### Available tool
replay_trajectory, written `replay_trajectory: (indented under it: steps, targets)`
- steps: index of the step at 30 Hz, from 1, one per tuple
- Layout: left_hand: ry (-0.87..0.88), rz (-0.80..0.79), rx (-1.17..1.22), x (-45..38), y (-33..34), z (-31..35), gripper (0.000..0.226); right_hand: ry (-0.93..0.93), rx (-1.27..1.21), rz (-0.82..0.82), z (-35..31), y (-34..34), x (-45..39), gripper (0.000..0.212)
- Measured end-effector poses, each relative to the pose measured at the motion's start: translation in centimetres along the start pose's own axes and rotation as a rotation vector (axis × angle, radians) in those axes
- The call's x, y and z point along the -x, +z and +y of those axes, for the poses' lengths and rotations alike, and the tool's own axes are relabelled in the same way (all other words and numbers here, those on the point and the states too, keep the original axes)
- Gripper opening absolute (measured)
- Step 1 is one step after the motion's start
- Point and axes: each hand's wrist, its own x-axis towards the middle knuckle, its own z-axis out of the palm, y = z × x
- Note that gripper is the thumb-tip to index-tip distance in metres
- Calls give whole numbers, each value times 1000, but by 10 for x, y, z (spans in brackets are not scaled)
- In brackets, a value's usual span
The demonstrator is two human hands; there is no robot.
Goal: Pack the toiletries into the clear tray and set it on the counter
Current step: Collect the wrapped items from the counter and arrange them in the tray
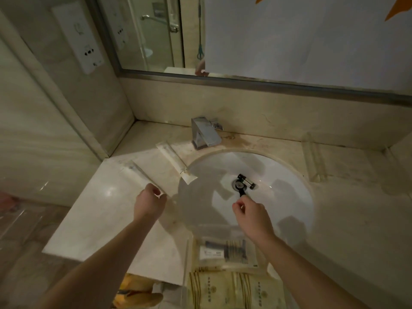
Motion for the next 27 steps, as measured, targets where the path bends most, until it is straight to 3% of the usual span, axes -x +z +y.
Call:
replay_trajectory:
  steps: [10, 16, 22, 27]
  targets:
    - [-290, 130, 129, -44, 2, 11, 48, 294, -522, -200, -65, 58, -94, 14]
    - [-434, 117, 131, -60, 3, 4, 67, 483, -703, -227, -90, 110, -140, 30]
    - [-464, 85, 179, -73, 0, -5, 57, 402, -684, -184, -95, 128, -143, 10]
    - [-493, 41, 326, -71, -1, -12, 28, 297, -761, -204, -89, 104, -134, 6]
